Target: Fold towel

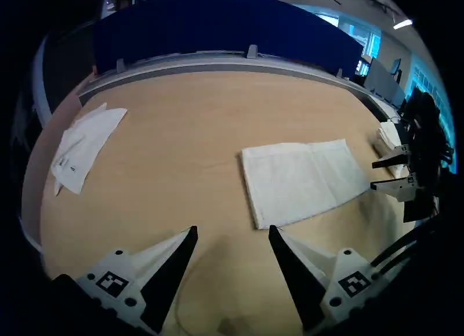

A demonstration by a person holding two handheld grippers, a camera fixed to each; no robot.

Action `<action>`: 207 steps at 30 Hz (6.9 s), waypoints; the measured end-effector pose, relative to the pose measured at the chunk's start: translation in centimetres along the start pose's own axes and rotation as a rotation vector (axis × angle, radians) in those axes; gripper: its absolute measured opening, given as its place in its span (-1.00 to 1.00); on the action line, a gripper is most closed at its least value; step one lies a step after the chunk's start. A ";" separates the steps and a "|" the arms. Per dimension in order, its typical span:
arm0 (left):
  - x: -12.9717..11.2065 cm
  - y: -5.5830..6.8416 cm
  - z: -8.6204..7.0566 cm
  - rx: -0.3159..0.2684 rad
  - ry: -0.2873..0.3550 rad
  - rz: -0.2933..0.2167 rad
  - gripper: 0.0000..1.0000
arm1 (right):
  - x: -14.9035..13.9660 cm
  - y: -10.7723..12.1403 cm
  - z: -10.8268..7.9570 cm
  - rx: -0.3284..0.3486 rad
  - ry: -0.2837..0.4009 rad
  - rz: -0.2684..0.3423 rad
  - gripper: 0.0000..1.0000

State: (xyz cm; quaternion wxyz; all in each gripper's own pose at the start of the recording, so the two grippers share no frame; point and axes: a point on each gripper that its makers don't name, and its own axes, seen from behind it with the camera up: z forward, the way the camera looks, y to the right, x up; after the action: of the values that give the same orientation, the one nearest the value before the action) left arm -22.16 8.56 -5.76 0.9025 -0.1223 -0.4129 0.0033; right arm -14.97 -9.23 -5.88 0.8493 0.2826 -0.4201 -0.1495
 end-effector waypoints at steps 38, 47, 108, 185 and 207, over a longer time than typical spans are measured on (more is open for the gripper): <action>-5.5 -4.5 -5.8 0.123 0.007 -0.118 0.82 | -2.3 -1.2 1.1 0.107 -0.097 -0.174 -0.90; -5.6 -4.6 -7.1 0.127 0.010 -0.127 0.82 | 1.2 -1.3 0.0 0.100 -0.045 -0.191 -0.90; -9.1 -8.8 -15.9 0.228 0.105 -0.354 0.82 | 13.4 -19.7 9.1 0.354 -0.054 -0.550 -0.90; -6.1 -7.5 -13.5 0.172 0.097 -0.284 0.81 | 4.4 -13.5 5.8 0.225 -0.109 -0.254 -0.91; -3.4 -6.5 -13.5 0.154 0.119 -0.235 0.81 | 14.6 -12.0 1.5 0.207 0.077 -0.264 -0.92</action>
State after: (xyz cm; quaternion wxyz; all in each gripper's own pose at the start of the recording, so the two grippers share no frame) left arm -14.96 -1.08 -15.36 0.9262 -0.0034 -0.3688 -0.0781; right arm -7.61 -26.50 -3.28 0.8041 0.4267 -0.3598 -0.2047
